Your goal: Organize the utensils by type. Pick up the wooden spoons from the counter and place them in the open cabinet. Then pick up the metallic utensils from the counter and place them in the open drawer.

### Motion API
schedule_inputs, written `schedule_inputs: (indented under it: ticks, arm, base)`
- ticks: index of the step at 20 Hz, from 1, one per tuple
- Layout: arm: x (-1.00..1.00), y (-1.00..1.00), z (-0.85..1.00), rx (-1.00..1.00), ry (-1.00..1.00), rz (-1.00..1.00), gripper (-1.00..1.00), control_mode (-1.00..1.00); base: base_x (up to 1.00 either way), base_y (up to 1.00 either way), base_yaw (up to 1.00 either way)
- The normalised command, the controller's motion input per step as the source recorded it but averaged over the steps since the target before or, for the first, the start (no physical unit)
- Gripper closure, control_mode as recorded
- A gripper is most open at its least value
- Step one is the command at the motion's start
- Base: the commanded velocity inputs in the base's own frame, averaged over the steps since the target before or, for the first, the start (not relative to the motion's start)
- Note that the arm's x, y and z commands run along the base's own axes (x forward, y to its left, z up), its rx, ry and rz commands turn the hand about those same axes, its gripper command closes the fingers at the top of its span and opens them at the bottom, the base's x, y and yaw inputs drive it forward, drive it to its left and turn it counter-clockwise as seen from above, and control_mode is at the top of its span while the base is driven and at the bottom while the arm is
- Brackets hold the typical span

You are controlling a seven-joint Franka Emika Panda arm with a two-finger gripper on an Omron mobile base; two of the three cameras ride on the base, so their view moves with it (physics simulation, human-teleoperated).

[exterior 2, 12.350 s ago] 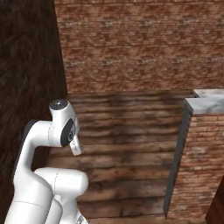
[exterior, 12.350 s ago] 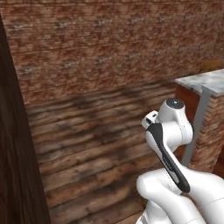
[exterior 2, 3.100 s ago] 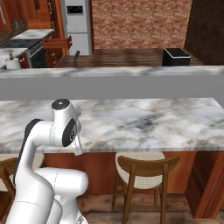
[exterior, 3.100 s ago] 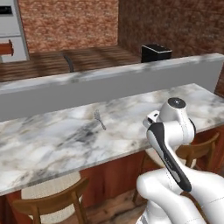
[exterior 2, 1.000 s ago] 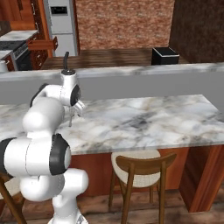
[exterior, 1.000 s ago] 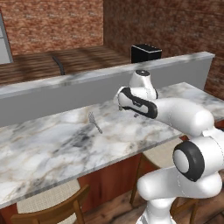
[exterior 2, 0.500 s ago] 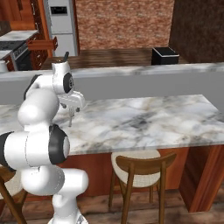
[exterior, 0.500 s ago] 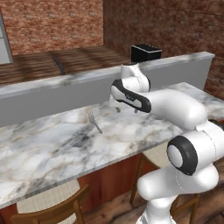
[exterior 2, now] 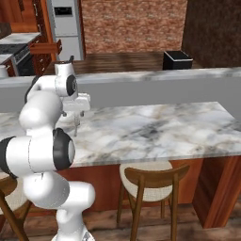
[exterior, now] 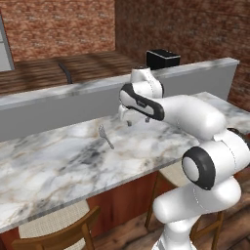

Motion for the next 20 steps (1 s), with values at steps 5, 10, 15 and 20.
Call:
schedule_inputs:
  ticks: [5, 10, 15, 20]
  arm:
    - [0.00, 0.04, 0.00, 0.20, -0.02, 0.35, -1.00, -1.00]
    - [0.12, 0.25, -0.08, 0.14, 0.00, 0.34, -1.00, -1.00]
    - [0.22, 0.53, -0.21, 0.04, 0.00, 0.32, -1.00, -1.00]
    - [0.23, 0.61, -0.20, 0.00, 0.00, 0.25, -1.00, -1.00]
  base:
    - [0.00, 0.00, 0.00]
    - [0.00, 0.00, 0.00]
    - [0.00, 0.00, 0.00]
    - [0.00, 0.00, 0.00]
